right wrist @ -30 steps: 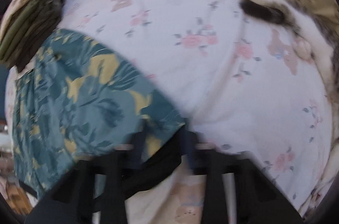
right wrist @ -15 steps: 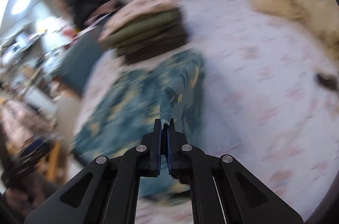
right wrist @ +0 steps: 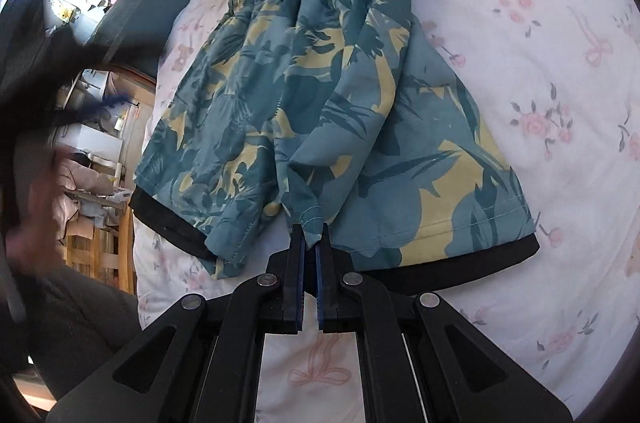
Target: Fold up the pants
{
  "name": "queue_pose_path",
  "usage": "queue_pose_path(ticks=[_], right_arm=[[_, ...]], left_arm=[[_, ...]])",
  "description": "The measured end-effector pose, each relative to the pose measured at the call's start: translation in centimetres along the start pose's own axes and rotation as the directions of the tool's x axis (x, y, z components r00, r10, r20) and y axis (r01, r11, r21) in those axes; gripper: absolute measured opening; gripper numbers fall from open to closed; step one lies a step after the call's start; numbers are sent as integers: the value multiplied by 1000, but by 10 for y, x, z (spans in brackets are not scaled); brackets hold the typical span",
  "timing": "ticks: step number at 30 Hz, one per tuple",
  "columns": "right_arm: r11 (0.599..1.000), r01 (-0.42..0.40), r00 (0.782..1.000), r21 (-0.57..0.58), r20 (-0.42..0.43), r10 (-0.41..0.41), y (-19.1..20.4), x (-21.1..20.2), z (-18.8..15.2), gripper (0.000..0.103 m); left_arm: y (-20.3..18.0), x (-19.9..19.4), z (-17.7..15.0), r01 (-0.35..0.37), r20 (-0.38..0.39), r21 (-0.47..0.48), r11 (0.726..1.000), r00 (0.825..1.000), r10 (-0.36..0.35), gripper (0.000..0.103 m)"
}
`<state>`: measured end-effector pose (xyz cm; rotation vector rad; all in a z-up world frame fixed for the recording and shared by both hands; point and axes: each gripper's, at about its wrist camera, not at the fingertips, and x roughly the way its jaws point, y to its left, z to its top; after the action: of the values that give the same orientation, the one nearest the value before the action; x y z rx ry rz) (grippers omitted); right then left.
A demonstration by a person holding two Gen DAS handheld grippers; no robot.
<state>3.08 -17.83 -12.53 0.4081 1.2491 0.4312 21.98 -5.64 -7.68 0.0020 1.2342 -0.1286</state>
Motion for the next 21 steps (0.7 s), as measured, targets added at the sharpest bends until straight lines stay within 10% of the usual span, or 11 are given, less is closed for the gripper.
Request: queue_pose_path(ticks=[10,13,14,21], right_arm=[[1000,22,996,-5,-88,-22,-7,26,-2,3],[1000,11,995,9,-99,-10,-12,26,-1,3],[1000,8,995,7,-100,-7,-11,26,0,3],[996,-49,999,-70,-22,47,11,-2,2,3]], left_arm=[[-112,91,102,26,-92,142,989,996,-13,88],[-127,118,103,-26,-121,205,978,991,52,41],[-127,121,103,-18,-134,213,977,990,47,9],[-96,64,108,46,-32,291,956,999,-38,1]])
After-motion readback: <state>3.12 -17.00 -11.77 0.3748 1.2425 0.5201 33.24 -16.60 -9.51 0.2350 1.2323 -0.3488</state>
